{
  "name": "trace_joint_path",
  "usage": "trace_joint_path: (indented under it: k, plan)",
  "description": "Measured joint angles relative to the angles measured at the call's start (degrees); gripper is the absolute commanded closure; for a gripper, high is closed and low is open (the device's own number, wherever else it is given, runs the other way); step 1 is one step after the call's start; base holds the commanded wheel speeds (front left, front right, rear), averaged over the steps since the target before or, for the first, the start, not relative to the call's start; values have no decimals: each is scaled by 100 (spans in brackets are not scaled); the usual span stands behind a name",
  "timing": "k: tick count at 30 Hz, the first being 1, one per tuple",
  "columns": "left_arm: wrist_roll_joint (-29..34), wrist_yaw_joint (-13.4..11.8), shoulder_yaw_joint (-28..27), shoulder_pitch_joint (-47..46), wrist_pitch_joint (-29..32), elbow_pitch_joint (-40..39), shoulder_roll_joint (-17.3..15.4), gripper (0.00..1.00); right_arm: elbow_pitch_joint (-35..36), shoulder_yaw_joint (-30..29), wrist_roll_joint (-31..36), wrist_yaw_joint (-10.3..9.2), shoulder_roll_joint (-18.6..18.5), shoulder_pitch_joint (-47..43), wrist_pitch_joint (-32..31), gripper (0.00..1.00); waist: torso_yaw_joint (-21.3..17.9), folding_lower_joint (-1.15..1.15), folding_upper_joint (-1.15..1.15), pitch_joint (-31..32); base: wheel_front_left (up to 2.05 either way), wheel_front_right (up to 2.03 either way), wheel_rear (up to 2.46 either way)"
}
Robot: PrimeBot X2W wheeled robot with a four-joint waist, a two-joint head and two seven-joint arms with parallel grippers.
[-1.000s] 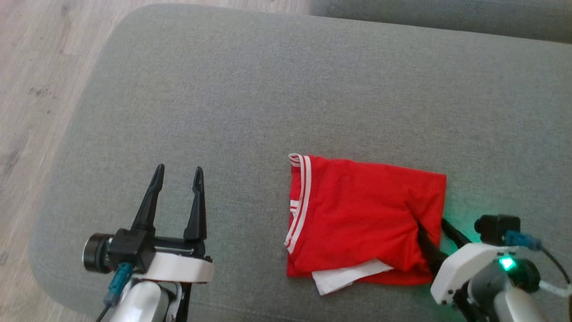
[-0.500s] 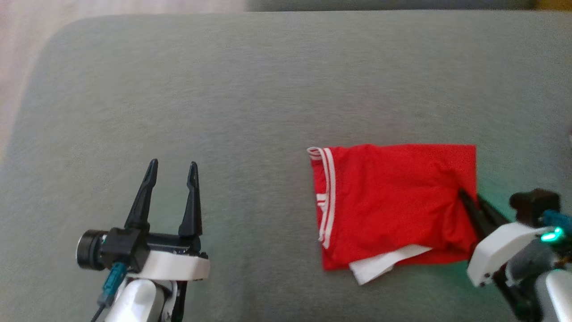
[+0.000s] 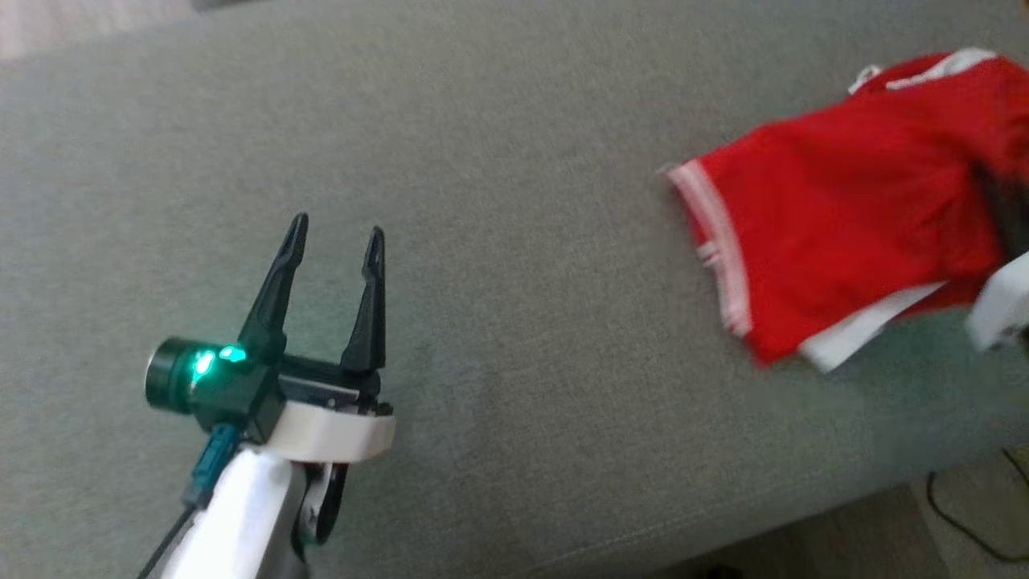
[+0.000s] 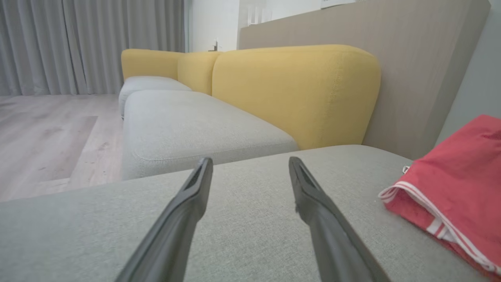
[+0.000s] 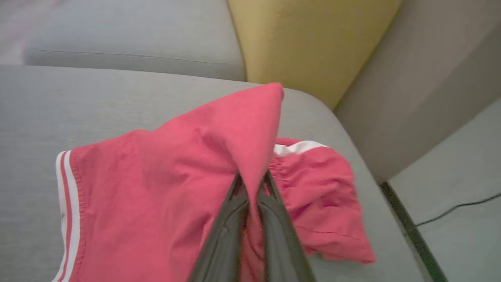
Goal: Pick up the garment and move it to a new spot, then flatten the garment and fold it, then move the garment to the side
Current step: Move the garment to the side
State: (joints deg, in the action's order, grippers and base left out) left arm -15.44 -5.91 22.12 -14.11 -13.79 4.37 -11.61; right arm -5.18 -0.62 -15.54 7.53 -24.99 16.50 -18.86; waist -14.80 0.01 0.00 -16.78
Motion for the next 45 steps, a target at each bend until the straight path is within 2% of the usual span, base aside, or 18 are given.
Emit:
trace_joint_path:
  k: [6, 11, 12, 13, 14, 20, 26, 29, 34, 42, 45]
  plan:
    - [140, 87, 77, -278, 70, -131, -58, 0, -492, -887, 109, 1, -494, 608, -75, 100, -45, 1, 0, -558, 0, 0, 0]
    - [231, 148, 199, -654, 118, -233, -76, 0, -1126, -1497, 267, 0, -840, 973, 94, 100, 144, 1, 0, -926, 0, 0, 0]
    - [243, 187, 199, -712, 118, -240, -79, 0, -1241, -1612, 311, 0, -850, 1042, 157, 86, 200, 1, 0, -984, 0, 0, 0]
    - [243, 187, 199, -712, 118, -240, -79, 0, -1241, -1612, 311, 0, -850, 1042, 157, 34, 200, 1, 0, -984, 0, 0, 0]
    - [243, 190, 202, -755, 116, -244, -82, 0, -1372, -1741, 375, 0, -848, 1114, 189, 0, 257, 1, 0, -1037, 0, 0, 0]
    - [243, 192, 232, -803, 62, -136, -68, 0, -2068, -2451, 804, 0, -698, 1300, 235, 0, 539, 1, 0, -1163, 0, 0, 0]
    - [238, 178, 229, -755, 2, 41, -54, 0, -2070, -2825, 964, 0, -300, 948, 643, 0, 605, -1, 0, -874, 0, 0, 0]
    - [219, 110, 218, -591, 0, 116, -51, 0, -1646, -2808, 946, 0, -13, 539, 976, 0, 634, -1, 0, -649, 0, 0, 0]
    - [58, -25, 160, -94, -14, 299, -62, 0, -478, -2516, 890, 0, 706, -142, 1245, 0, 692, -2, 0, -206, 0, 0, 0]
    - [-126, -225, -32, 247, 30, 577, -120, 0, 1203, -1544, 966, 0, 1906, -1241, 1227, 0, 1031, -2, 0, 367, 0, 0, 0]
    - [-249, -299, -180, 385, 68, 678, -160, 0, 1555, -1165, 966, 0, 2098, -1474, 1224, 0, 1248, -2, 0, 525, 0, 0, 0]
